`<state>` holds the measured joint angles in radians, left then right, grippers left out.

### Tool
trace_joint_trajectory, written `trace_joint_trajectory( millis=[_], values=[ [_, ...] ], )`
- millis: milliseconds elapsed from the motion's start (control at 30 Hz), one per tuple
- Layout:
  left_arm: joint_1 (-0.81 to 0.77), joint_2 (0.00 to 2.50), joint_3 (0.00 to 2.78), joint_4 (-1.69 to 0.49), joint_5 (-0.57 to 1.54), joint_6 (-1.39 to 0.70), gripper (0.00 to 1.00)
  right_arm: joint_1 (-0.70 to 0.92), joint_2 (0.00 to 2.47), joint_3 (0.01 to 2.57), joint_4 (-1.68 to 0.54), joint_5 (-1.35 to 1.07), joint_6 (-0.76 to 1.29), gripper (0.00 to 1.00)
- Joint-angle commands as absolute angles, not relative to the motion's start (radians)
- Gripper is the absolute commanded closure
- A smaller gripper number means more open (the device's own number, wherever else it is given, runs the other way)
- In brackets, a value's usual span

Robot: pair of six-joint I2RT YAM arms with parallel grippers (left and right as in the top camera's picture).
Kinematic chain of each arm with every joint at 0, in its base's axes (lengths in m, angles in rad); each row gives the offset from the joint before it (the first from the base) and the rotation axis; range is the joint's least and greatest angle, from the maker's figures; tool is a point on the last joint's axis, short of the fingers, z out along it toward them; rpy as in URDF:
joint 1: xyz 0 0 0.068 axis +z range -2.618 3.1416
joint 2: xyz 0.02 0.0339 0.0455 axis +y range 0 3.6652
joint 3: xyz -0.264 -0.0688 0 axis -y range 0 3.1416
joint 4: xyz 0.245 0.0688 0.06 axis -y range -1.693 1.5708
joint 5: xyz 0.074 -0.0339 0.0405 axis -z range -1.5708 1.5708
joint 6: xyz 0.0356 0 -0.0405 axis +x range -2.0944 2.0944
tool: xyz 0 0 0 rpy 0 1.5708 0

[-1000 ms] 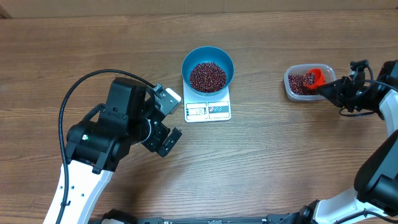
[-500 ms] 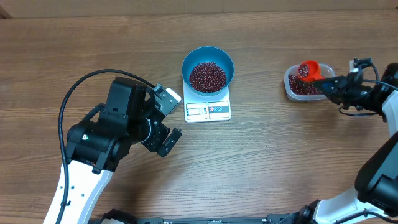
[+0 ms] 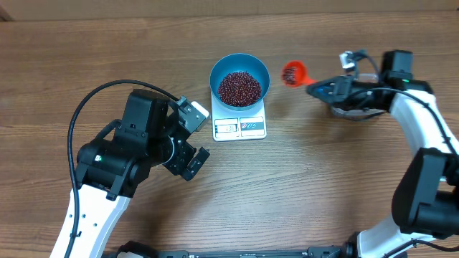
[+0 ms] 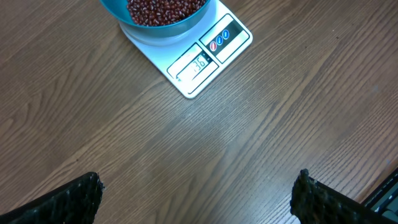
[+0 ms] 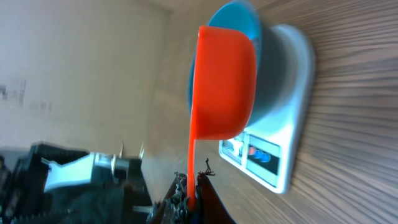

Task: Scoop item into bowl and weigh 150g on scale
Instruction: 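Lift the filled scoop and carry it left over the blue bowl, then tilt the scoop to pour beans into the blue bowl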

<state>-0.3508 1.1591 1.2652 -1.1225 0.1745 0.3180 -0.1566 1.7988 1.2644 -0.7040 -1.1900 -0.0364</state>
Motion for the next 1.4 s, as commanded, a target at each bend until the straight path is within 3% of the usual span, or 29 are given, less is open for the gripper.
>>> trace_joint_trajectory(
  millis=[0,233,500,800,1367],
  values=[
    [-0.347,1.158,1.285,-1.122,0.169,0.337,0.0,-0.074,1.803,1.276,-0.635,-1.216,0.025,0.96],
    [-0.347,1.158,1.285,-1.122,0.169,0.337,0.0,0.064,1.803,1.276,-0.484,-1.029,0.041,0.96],
    [-0.347,1.158,1.285,-1.122,0.169,0.337,0.0,0.184,1.802,1.277,-0.447,-0.751,-0.288,0.96],
    [-0.347,1.158,1.285,-1.122,0.169,0.337,0.0,0.19,1.801,1.277,-0.381,-0.72,-0.402,0.96],
    [-0.347,1.158,1.285,-1.122,0.169,0.337,0.0,0.186,1.801,1.277,-0.284,-0.688,-0.4,0.96]
  ],
)
